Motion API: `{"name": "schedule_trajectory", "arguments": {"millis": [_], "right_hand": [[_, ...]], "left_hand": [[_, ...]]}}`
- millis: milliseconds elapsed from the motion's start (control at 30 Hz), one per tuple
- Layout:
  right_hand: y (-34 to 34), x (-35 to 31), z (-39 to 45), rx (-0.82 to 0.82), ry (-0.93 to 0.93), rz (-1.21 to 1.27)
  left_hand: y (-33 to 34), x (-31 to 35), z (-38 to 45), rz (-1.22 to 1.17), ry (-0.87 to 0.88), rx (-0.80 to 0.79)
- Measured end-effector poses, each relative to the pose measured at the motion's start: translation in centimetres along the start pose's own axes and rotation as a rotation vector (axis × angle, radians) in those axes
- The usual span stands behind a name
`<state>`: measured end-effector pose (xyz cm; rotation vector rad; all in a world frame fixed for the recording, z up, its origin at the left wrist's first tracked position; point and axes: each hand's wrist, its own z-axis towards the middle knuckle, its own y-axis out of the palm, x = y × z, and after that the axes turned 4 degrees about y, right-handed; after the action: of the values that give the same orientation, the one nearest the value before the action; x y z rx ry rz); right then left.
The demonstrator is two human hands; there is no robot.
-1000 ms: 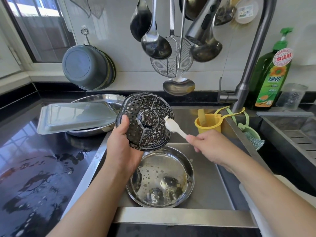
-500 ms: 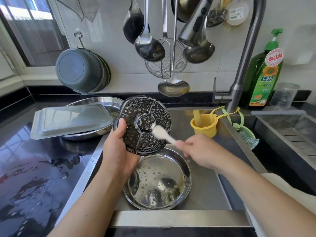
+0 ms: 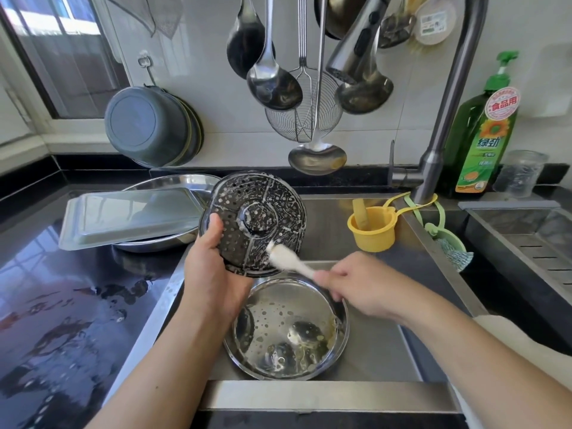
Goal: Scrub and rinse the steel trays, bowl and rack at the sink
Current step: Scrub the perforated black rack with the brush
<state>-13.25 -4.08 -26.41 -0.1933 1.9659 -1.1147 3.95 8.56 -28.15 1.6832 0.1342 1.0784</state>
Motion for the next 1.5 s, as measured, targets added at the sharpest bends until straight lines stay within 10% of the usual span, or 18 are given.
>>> {"name": "schedule_trajectory", "arguments": {"millis": [267,533,867,1133,1500], "right_hand": [[-1.4,0.4,0.5,0.199,0.046,0.099],[0.1,0.6,0.6,0.002,0.044,0.016],[-2.1,0.8,1.0,0.349,0.107,0.242],[-1.4,0.8,0.5,0.097,0.177,0.084],[-1.0,0.5,0.6,0.178,0.075,0.114]], "left_hand": [[0.5,0.4,-0.2,-0.072,-0.004,0.044],[0.6,0.8,-0.3,-0.055,0.041,0.086],[1.2,-0.4,-1.0,0.236,-0.044,-0.056],[0.3,0.6,-0.3,0.188,-0.006,0.032],[1.3,-0.9,-1.3,0.338,-0.102,-0.052]]}}
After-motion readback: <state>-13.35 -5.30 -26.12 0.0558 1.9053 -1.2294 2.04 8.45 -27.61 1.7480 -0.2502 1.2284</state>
